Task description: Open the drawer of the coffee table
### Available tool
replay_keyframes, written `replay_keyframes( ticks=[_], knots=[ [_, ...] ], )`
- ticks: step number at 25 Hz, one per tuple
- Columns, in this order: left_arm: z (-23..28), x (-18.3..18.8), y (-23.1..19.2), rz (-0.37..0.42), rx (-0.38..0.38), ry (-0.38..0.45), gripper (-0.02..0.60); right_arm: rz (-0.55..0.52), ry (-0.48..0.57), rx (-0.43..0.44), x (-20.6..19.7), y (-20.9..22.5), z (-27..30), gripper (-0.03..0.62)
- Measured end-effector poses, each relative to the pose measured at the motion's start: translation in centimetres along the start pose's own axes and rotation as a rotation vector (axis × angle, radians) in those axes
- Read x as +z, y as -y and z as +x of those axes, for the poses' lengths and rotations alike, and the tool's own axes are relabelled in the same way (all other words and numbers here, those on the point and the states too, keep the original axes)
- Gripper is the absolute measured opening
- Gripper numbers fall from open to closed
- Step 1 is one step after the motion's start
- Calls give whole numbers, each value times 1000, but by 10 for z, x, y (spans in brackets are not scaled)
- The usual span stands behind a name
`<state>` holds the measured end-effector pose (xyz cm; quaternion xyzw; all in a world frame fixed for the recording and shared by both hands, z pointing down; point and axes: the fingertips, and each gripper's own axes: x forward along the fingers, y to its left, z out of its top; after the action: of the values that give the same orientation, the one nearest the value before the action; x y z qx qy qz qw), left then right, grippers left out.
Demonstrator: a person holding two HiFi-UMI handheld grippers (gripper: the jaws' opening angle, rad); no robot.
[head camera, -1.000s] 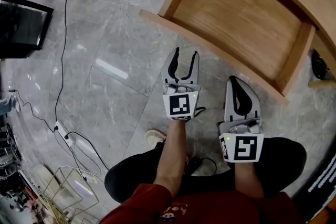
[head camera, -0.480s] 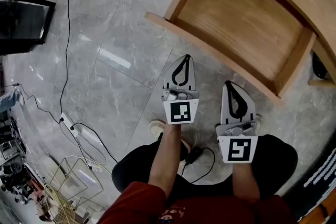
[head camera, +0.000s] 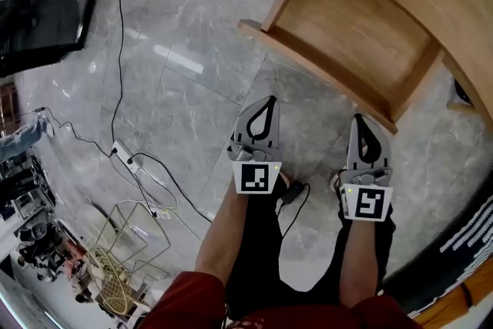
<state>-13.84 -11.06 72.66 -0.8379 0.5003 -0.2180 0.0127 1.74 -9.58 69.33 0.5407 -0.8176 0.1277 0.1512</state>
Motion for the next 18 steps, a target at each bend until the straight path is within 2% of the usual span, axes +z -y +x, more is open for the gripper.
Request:
replay_keyframes(
  ticks=[2, 3, 6, 7, 9, 14, 18],
  knots=[
    [-14, 19, -5, -24, -5, -13, 6, -32, -11, -18, 21, 5, -8, -5],
    [-20, 30, -9, -61, 4, -9, 6, -49, -16, -22, 32, 6, -12, -5],
    [-38, 71, -23, -258, 60, 29, 6, -50, -36, -36, 67, 9, -25, -5],
    [-45, 84, -27, -285, 62, 26, 6, -36, -42, -38, 80, 10, -29, -5],
    [-59, 112, -34, -302, 50, 1, 6, -14, -54, -32, 110, 10, -38, -5],
    [-87, 184, -56, -383, 53, -61, 6, -38, -92, -11, 187, 19, -62, -5],
    [-107, 251, -76, -364, 55, -68, 6, -49, -89, -12, 255, 33, -80, -5]
  ],
)
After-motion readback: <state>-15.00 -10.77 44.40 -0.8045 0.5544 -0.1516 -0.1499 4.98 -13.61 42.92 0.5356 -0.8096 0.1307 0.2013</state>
